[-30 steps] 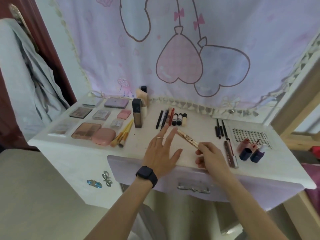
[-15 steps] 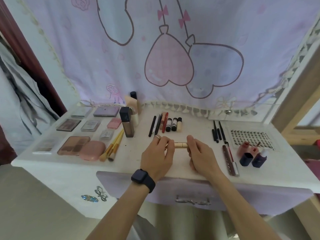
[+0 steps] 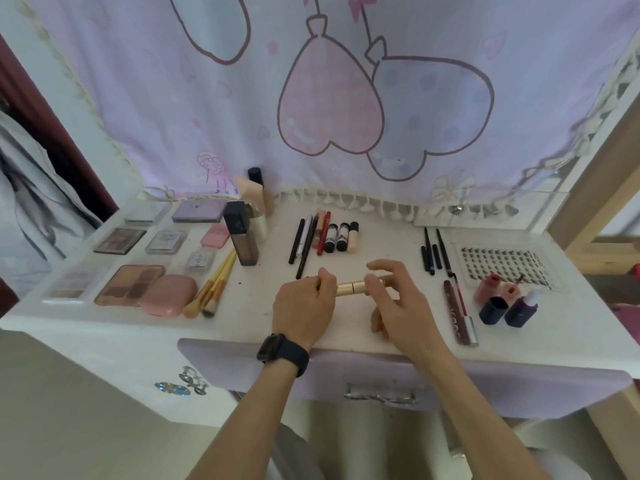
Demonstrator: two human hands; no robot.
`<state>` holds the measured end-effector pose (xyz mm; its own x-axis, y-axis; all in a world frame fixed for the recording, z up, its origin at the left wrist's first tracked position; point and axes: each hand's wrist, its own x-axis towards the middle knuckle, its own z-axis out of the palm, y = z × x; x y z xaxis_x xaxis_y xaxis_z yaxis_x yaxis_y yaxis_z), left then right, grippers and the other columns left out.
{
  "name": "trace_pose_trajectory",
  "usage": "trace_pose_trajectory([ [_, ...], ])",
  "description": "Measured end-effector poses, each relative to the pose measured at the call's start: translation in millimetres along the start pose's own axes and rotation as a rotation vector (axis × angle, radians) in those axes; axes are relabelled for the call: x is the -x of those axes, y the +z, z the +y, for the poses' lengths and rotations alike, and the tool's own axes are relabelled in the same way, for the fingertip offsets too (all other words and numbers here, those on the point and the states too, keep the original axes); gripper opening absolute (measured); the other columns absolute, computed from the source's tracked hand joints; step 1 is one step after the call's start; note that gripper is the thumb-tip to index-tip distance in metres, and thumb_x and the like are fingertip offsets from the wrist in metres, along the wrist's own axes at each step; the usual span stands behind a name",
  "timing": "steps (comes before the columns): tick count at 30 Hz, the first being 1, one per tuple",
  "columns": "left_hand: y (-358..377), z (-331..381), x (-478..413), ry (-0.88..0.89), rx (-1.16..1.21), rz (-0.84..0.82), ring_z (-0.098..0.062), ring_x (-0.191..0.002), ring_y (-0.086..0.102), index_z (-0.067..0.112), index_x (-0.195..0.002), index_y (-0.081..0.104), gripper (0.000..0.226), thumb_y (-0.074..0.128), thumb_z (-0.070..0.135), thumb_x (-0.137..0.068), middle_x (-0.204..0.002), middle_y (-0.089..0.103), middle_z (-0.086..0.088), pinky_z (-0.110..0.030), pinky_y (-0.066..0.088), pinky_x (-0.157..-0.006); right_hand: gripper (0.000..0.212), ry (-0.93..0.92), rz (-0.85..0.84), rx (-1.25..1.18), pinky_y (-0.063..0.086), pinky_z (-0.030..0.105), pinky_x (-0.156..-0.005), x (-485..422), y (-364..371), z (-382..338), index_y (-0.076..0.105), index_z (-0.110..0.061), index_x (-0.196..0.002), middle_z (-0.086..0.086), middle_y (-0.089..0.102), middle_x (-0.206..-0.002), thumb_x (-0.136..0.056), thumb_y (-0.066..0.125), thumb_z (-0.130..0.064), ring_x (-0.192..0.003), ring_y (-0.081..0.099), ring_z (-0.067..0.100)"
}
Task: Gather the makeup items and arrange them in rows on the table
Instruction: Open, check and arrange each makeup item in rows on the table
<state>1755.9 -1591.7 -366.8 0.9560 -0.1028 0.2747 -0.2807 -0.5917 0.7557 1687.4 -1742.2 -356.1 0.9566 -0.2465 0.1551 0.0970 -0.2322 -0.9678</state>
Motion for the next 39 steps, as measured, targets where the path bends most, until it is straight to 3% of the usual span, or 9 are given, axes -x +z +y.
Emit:
trace_pose_trajectory([
  [5,-2.1,2.4,0.7,0.009,-0.029,-0.007,-0.013,-0.036,0.025,0.022,-0.044,0.034,0.058,0.045,0.037,-0.099,-0.036,0.027,0.008,-0.026,0.022,-0.042,0.036,0.079,0.065,0.011,0.042,0.022,-0.045,-0.8,4.1,-0.3,0.061,-0.023,-0.085,-0.006,0.061,-0.059,-0.099,0.052,-0.055,-0.045,0.051,0.011],
  [9,-0.2,2.4,-0.7,0.008,-0.077,-0.011,-0.011,-0.038,0.024,0.022,-0.045,0.035,0.058,0.047,0.032,-0.101,-0.039,0.028,0.008,-0.026,0.021,-0.043,0.019,0.000,-0.005,-0.040,0.050,0.023,-0.054,3.9,-2.0,5.1,0.062,-0.037,-0.104,-0.007,0.066,-0.090,-0.102,0.057,-0.019,-0.065,0.064,0.011],
  [12,0.6,2.8,0.1,0.005,-0.083,-0.016,-0.009,-0.039,0.026,0.023,-0.046,0.037,0.057,0.047,0.032,-0.101,-0.040,0.030,0.008,-0.026,0.023,-0.043,0.017,0.049,0.003,-0.081,0.053,0.023,-0.052,3.2,-2.8,-0.3,0.059,-0.040,-0.113,-0.011,0.068,-0.101,-0.097,0.063,-0.042,-0.065,0.068,0.015],
  [15,-0.1,2.7,1.4,0.018,-0.098,-0.021,-0.011,-0.040,0.027,0.023,-0.046,0.037,0.057,0.046,0.031,-0.102,-0.041,0.030,0.008,-0.026,0.024,-0.044,0.035,0.132,0.032,-0.019,0.045,0.021,-0.044,-1.5,-1.3,-1.2,0.060,-0.028,-0.097,-0.002,0.072,-0.075,-0.094,0.055,-0.063,-0.047,0.058,0.011],
  [20,-0.3,3.4,0.8,0.008,-0.125,-0.029,-0.011,-0.040,0.028,0.021,-0.047,0.039,0.056,0.046,0.032,-0.102,-0.041,0.031,0.008,-0.026,0.024,-0.044,0.020,0.051,-0.015,-0.086,0.052,0.023,-0.057,1.4,-2.5,7.9,0.060,-0.039,-0.105,-0.010,0.069,-0.102,-0.098,0.062,-0.022,-0.072,0.066,0.012],
  [26,-1.0,4.7,2.2,-0.007,-0.109,-0.028,-0.009,-0.038,0.026,0.022,-0.046,0.038,0.055,0.046,0.033,-0.100,-0.040,0.029,0.009,-0.021,0.021,-0.043,0.034,0.167,0.012,-0.058,0.050,0.022,-0.048,-0.6,-2.2,-6.1,0.062,-0.030,-0.102,-0.005,0.075,-0.082,-0.094,0.057,-0.062,-0.054,0.065,0.011],
  [30,-0.5,3.5,1.7,-0.012,-0.102,-0.030,-0.008,-0.039,0.025,0.021,-0.047,0.039,0.055,0.047,0.033,-0.101,-0.041,0.030,0.009,-0.022,0.021,-0.044,0.006,0.098,0.014,-0.007,0.048,0.021,-0.053,4.5,-0.2,2.0,0.064,-0.035,-0.098,-0.004,0.070,-0.082,-0.101,0.059,-0.033,-0.060,0.061,0.009],
  [33,-0.4,3.8,1.3,-0.024,-0.092,-0.023,-0.009,-0.038,0.028,0.021,-0.048,0.040,0.055,0.046,0.033,-0.101,-0.041,0.030,0.009,-0.017,0.020,-0.041,0.030,0.068,-0.004,-0.069,0.058,0.026,-0.068,5.4,-5.1,3.1,0.064,-0.040,-0.111,-0.007,0.066,-0.107,-0.095,0.065,-0.014,-0.083,0.067,0.011],
  [39,-1.5,3.0,1.9,-0.026,-0.060,-0.023,-0.008,-0.038,0.036,0.021,-0.046,0.039,0.055,0.049,0.030,-0.100,-0.038,0.028,0.009,-0.020,0.029,-0.040,0.027,0.124,0.074,0.054,0.045,0.018,-0.049,3.0,3.0,-3.3,0.067,-0.028,-0.092,-0.006,0.070,-0.069,-0.099,0.055,-0.052,-0.051,0.055,0.004],
])
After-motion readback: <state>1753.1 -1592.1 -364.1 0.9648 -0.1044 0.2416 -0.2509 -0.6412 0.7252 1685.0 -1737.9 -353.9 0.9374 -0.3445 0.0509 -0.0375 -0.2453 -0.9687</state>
